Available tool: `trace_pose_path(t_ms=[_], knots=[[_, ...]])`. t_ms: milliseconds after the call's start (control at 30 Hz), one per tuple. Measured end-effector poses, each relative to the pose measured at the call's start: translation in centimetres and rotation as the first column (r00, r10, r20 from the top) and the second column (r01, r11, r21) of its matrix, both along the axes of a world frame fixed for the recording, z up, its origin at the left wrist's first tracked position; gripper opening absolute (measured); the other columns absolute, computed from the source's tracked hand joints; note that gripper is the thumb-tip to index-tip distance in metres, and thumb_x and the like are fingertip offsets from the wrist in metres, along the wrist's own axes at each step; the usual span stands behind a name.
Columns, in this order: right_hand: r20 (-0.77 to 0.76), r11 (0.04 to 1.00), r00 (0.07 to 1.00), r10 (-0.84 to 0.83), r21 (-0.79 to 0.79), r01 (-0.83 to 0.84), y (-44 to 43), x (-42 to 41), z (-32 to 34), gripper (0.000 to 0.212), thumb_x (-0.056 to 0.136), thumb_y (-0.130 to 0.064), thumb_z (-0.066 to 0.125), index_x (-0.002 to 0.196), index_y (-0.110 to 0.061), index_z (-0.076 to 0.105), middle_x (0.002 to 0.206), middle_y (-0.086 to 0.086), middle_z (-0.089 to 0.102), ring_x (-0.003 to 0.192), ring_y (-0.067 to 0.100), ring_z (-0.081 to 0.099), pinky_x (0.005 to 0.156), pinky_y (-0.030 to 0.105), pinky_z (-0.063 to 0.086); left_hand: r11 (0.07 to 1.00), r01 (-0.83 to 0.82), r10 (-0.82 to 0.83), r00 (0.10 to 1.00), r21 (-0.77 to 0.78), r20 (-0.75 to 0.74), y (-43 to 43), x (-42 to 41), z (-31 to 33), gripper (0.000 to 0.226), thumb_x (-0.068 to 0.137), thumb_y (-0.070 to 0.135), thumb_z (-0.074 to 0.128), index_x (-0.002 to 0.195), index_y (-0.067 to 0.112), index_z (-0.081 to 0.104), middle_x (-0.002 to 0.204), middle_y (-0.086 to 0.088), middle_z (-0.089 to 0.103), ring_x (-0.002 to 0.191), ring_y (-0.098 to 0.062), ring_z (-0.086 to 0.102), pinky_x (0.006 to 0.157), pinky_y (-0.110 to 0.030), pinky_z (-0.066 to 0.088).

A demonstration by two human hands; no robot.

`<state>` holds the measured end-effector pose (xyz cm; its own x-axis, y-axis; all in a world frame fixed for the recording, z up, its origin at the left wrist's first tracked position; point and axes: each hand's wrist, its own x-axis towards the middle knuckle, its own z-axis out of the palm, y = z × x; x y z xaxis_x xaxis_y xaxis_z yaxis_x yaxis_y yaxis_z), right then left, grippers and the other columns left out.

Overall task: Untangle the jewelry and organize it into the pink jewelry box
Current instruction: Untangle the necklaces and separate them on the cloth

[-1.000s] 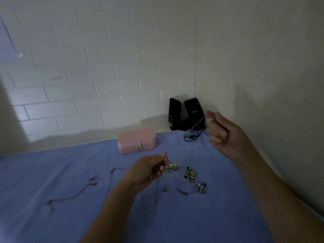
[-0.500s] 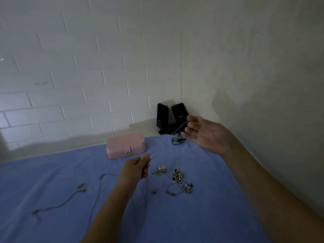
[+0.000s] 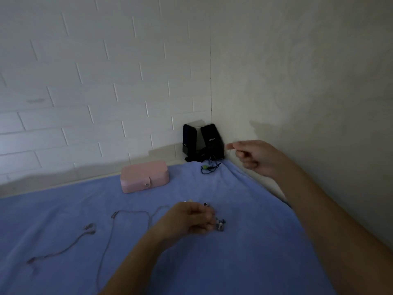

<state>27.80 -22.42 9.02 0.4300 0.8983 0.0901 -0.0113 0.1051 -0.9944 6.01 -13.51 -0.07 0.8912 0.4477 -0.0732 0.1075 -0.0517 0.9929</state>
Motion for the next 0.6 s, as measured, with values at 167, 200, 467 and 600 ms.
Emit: trace_pose_path(t_ms=[167, 200, 467, 600], knots=[[0.421, 0.891, 0.9, 0.112, -0.444, 0.097, -1.0, 1.8, 0.0, 0.022, 0.096, -0.012, 0.049, 0.092, -0.004, 0.069, 0.056, 0.001, 0.042, 0.039, 0.006, 0.022, 0.036, 0.016, 0.018, 0.965, 0.259, -0.261, 0.954, -0.033, -0.149, -3.8, 2.6, -1.2, 0.009, 0.088, 0.003, 0.06, 0.095, 0.008, 0.063, 0.075, -0.002, 0.072, 0.067, -0.01, 0.068, 0.06, -0.018, 0.053], [0.458, 0.86, 0.876, 0.153, -0.498, 0.11, -0.9, 2.0, -0.3, 0.021, 0.095, -0.012, 0.051, 0.092, -0.005, 0.07, 0.056, 0.002, 0.043, 0.039, 0.006, 0.022, 0.036, 0.017, 0.018, 0.961, 0.278, -0.275, 0.944, -0.009, -0.182, -4.2, 2.8, -1.5, 0.01, 0.088, 0.004, 0.061, 0.098, 0.006, 0.063, 0.075, -0.002, 0.072, 0.066, -0.01, 0.068, 0.06, -0.018, 0.053], [0.569, 0.748, 0.795, 0.211, -0.617, 0.243, 3.7, 2.2, -2.8, 0.021, 0.088, -0.016, 0.063, 0.1, 0.0, 0.07, 0.065, 0.005, 0.049, 0.046, 0.014, 0.028, 0.042, 0.022, 0.026, 0.796, 0.247, -0.113, 0.958, 0.553, -0.265, -4.4, 2.2, -1.6, 0.023, 0.09, 0.032, 0.06, 0.099, 0.012, 0.069, 0.052, 0.009, 0.057, 0.04, 0.002, 0.047, 0.049, -0.01, 0.037], [0.595, 0.74, 0.779, 0.198, -0.612, 0.279, 5.7, 1.8, -3.0, 0.013, 0.087, -0.014, 0.065, 0.084, -0.002, 0.068, 0.066, 0.006, 0.048, 0.046, 0.015, 0.029, 0.043, 0.024, 0.028, 0.619, 0.13, 0.082, 0.97, 0.775, -0.228, -2.1, 1.7, -1.5, 0.016, 0.086, 0.034, 0.063, 0.089, 0.018, 0.067, 0.064, 0.008, 0.053, 0.053, -0.003, 0.046, 0.052, -0.014, 0.035]])
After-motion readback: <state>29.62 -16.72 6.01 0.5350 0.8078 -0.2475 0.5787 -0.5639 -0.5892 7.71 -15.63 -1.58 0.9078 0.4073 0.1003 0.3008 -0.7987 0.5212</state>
